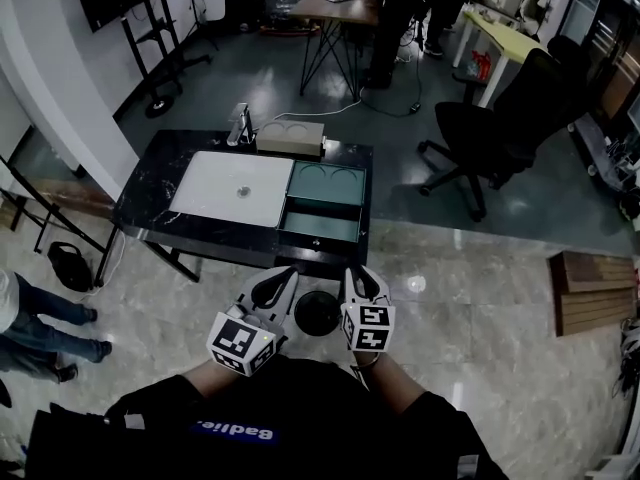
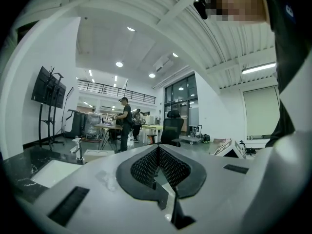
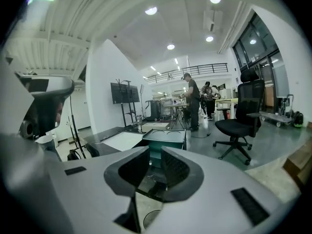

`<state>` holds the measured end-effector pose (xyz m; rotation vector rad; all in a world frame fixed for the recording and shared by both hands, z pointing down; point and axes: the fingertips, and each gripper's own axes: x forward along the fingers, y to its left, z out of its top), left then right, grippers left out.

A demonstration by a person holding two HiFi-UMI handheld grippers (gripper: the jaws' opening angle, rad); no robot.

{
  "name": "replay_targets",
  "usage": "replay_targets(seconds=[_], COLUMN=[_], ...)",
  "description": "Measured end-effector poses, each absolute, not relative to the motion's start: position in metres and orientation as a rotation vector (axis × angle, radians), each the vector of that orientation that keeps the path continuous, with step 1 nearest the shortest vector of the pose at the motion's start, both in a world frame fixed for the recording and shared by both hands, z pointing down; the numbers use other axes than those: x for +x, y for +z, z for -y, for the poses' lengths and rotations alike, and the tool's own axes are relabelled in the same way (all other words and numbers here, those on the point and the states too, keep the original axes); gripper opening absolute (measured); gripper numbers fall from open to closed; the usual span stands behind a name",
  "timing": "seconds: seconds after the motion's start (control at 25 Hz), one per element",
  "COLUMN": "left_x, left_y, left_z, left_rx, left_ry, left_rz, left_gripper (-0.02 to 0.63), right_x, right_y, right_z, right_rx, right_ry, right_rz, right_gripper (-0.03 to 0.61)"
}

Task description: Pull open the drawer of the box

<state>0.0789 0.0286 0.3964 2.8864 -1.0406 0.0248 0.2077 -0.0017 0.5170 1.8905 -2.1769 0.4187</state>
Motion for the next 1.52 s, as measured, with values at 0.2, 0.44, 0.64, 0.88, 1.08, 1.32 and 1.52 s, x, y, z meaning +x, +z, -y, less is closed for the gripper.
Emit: replay_targets(seconds=[0.2,0.44,0.64,0.88,1.08,1.32,1.52], left_x=[0.085,0.090,0.083,0.066,0.053,0.040,0.033], left_y=[0.396,0.383,0.384,0.383,0.382,0.383,0.387], left_z=[-0.028,-0.022,-0.016,-0.013,-0.009,-0.006,-0.007], left_rx=[2.898,2.934,2.940,2.944,2.945,2.941,2.932], left_ry=[0.015,-0.024,-0.034,-0.036,-0.041,-0.043,-0.045], left_rz=[0.997,0.869,0.811,0.781,0.778,0.784,0.792], left_gripper=[-0.012,-0.012,-0.012,-0.012,-0.012,-0.012,-0.012], right_x=[0.196,0.180,0.162,0.138,0.121,0.098,0.082], right_y=[0.488,0.436,0.414,0.402,0.397,0.386,0.383], right_z=[-0.012,-0.022,-0.020,-0.018,-0.016,-0.018,-0.021], right_rx=[1.873,1.903,1.928,1.913,1.912,1.889,1.852], right_ry=[0.323,0.251,0.208,0.177,0.167,0.116,0.093], right_rz=[2.222,2.309,2.335,2.351,2.361,2.408,2.454], right_gripper=[0.069,0.067,0.067,0.067,0.067,0.067,0.067])
